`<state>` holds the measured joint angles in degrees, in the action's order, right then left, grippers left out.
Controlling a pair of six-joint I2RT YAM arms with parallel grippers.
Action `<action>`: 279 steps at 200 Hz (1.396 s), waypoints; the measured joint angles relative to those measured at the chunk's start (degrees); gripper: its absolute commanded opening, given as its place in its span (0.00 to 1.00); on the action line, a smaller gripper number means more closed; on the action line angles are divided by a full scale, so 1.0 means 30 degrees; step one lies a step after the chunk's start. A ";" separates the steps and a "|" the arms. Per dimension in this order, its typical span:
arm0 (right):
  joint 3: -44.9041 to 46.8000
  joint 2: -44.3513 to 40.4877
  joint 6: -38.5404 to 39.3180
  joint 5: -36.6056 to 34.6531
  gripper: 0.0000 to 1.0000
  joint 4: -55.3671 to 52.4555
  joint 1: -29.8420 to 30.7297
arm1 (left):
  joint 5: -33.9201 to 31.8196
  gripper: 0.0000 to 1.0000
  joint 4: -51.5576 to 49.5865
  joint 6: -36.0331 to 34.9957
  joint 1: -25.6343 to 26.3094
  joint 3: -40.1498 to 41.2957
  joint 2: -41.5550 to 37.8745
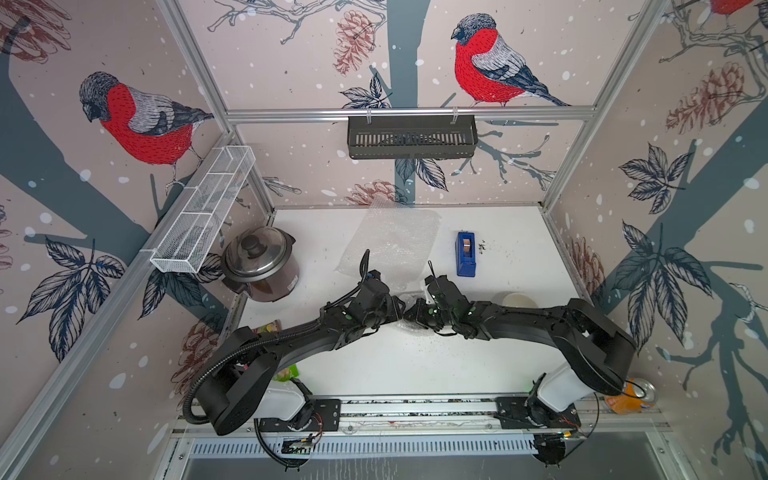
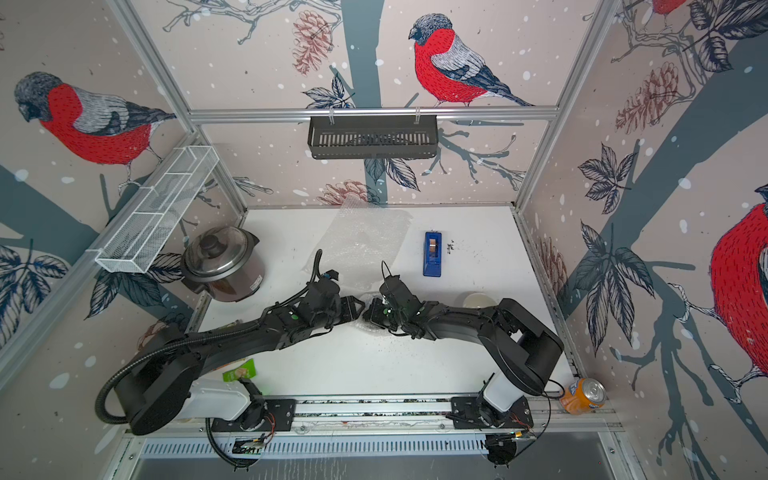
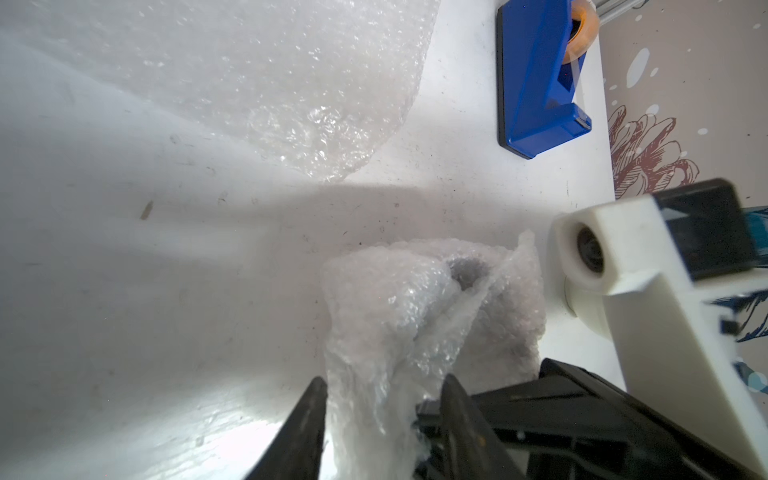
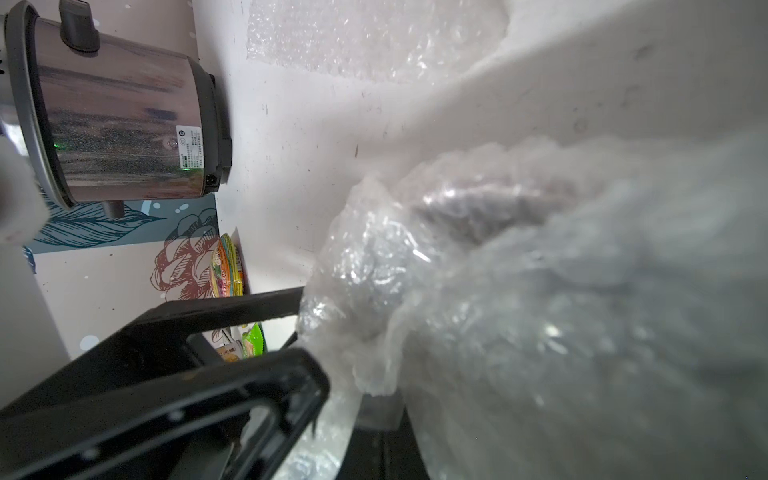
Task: Wrap bowls in bubble wrap
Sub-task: Stick the tape on the bubble wrap.
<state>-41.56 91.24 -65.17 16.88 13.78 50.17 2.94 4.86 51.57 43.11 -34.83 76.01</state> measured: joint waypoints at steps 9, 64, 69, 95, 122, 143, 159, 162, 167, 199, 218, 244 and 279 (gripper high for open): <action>0.0000 0.0000 0.0044 0.0000 0.00 -0.0015 0.0000 | -0.0044 0.58 -0.0255 0.0095 -0.0066 0.0102 -0.0357; -0.0036 0.0080 0.0211 0.0022 0.00 -0.0007 0.0007 | 0.0459 0.65 -0.0969 -0.0306 -0.0568 0.0262 -0.1435; -0.0051 0.0095 0.0219 0.0029 0.00 -0.0007 0.0007 | 0.0605 0.66 -0.0903 -0.0335 -0.0568 0.0248 -0.1421; -0.0211 0.0109 0.0219 0.0029 0.00 -0.0066 0.0007 | 0.1596 0.67 -0.0270 -0.0925 -0.0568 0.0138 -0.1056; -0.0248 0.0117 0.0226 0.0029 0.00 -0.0087 0.0007 | 0.2164 0.65 0.0022 -0.1617 -0.0583 -0.0051 -0.0226; -0.0255 0.0117 0.0226 0.0029 0.00 -0.0080 0.0007 | 0.2463 0.58 0.0000 -0.1836 -0.0619 -0.0321 0.0423; -0.0255 0.0117 0.0240 0.0029 0.00 -0.0087 0.0007 | 0.2441 0.49 0.0000 -0.1865 -0.0903 -0.0546 0.0903; -0.0255 0.0117 0.0240 0.0029 0.00 -0.0087 0.0007 | 0.2426 0.47 0.0007 -0.1872 -0.0984 -0.0583 0.0991; -0.0255 0.0117 0.0262 0.0029 0.00 -0.0087 0.0007 | 0.2361 0.44 0.0000 -0.1865 -0.1137 -0.0634 0.1158; -0.0393 0.0211 0.0291 0.0015 0.00 -0.0146 0.0095 | 0.2084 0.33 0.0015 -0.1749 -0.1807 -0.1217 0.2397; -0.0561 0.0233 0.0299 -0.0051 0.01 -0.0240 0.0124 | 0.2164 0.30 0.0197 -0.1668 -0.1800 -0.1705 0.3045; -0.0984 0.0211 0.0452 -0.0168 0.17 -0.0765 0.0131 | 0.2302 0.27 0.0379 -0.1661 -0.1778 -0.1858 0.3351; -0.1967 -0.0444 0.1370 -0.1392 0.40 -0.3126 0.0510 | 0.2033 0.22 0.0889 -0.1661 -0.1515 -0.1362 0.3104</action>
<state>-47.46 89.91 -61.06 12.71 4.40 51.70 9.04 7.53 46.59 38.57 -38.92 85.32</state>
